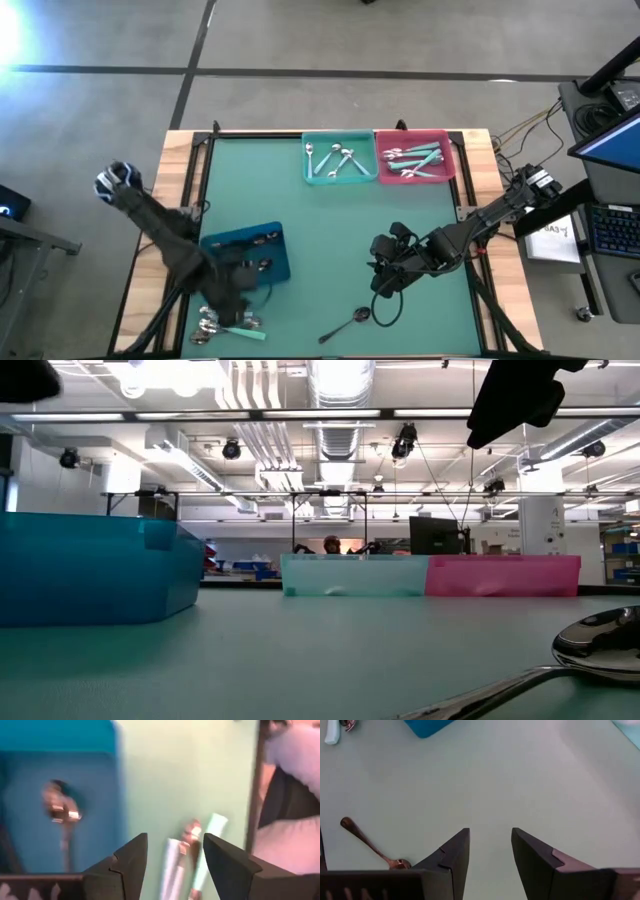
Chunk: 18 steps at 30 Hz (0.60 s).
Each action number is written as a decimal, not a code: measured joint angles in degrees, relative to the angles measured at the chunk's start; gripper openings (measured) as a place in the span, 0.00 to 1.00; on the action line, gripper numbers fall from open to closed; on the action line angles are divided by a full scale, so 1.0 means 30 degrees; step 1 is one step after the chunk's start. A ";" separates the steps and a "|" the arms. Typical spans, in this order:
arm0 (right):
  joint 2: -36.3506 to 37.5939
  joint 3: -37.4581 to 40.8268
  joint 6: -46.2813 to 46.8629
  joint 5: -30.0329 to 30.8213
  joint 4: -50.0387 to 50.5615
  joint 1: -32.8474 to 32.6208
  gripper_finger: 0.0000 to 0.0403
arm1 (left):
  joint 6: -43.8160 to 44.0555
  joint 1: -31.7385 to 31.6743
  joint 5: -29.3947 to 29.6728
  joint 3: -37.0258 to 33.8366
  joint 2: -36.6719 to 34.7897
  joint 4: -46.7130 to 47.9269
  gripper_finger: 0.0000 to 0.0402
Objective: Sort silverware by color (type)
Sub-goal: Put the top black spoon into the dark blue bin
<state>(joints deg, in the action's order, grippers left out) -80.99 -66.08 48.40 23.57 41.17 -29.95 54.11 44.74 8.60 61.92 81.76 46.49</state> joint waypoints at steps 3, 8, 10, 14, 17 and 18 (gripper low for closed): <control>0.0000 0.0000 0.0000 -0.0005 0.0000 -0.0005 0.34 | 0.0494 0.1331 0.0246 0.1347 0.1714 0.0147 0.44; 0.0000 0.0000 0.0000 -0.0005 0.0005 -0.0002 0.34 | 0.1072 0.2673 0.0025 0.3429 0.4550 0.0381 0.44; 0.0000 0.0000 0.0000 -0.0002 -0.0003 -0.0005 0.34 | 0.1583 0.3074 -0.0308 0.4016 0.5482 0.1345 0.44; 0.0000 0.0000 0.0000 -0.0004 -0.0014 -0.0003 0.34 | 0.2859 0.3508 -0.1616 0.4424 0.6560 0.1271 0.44; 0.0000 0.0000 0.0000 0.0000 0.0000 -0.0007 0.34 | 0.3640 0.3896 -0.1695 0.4291 0.6776 0.0937 0.44; 0.0000 0.0000 0.0000 -0.0007 -0.0004 0.0000 0.34 | 0.3859 0.3989 -0.1676 0.4167 0.6732 0.0945 0.44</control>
<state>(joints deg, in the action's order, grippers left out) -80.99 -66.08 48.40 23.55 41.16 -29.95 65.69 56.71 3.57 74.42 101.95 49.33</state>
